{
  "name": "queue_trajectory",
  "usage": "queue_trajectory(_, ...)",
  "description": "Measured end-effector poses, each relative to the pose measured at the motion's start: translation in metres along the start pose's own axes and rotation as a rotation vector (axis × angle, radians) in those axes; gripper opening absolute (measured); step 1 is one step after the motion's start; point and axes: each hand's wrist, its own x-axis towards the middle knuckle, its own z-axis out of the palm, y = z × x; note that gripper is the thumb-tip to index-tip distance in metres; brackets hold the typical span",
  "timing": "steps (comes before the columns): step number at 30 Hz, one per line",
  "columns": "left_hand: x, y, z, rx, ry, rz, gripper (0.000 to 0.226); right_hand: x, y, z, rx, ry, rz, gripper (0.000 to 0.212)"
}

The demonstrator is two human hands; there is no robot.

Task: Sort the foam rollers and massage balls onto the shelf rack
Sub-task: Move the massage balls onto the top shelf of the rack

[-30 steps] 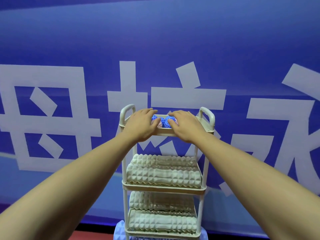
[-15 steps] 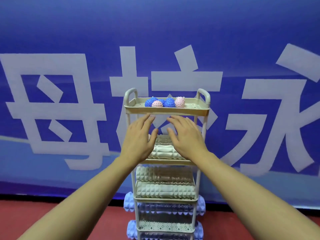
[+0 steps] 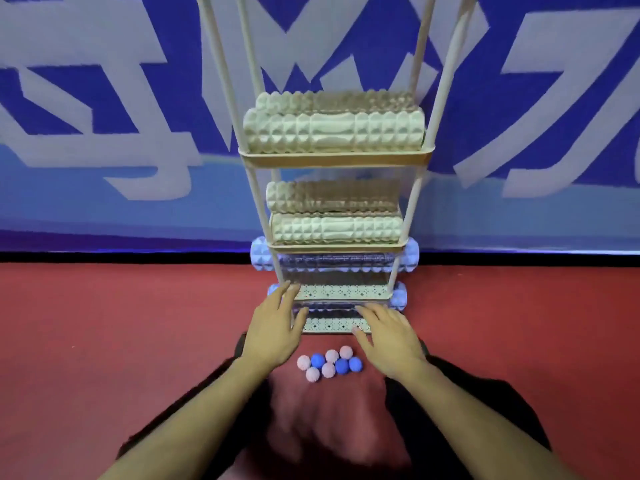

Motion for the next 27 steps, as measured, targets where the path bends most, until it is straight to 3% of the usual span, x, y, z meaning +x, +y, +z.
queue_trajectory(7,-0.02,-0.047,0.138,-0.011,-0.318,-0.133,0.057,-0.015,0.048,0.137,-0.002,-0.347,0.153,0.057)
queue_trajectory(11,-0.032,-0.069,0.214,-0.041,-0.445,-0.24,0.055,0.006,0.071,0.204,0.04,-0.464,0.246,0.059)
queue_trajectory(18,-0.042,-0.116,0.315,-0.139,-0.604,-0.387,0.056,0.043,0.104,0.301,0.05,-0.64,0.231,0.063)
queue_trajectory(27,-0.041,-0.148,0.366,-0.138,-0.505,-0.384,0.052,0.063,0.123,0.354,0.137,-0.469,0.255,0.063)
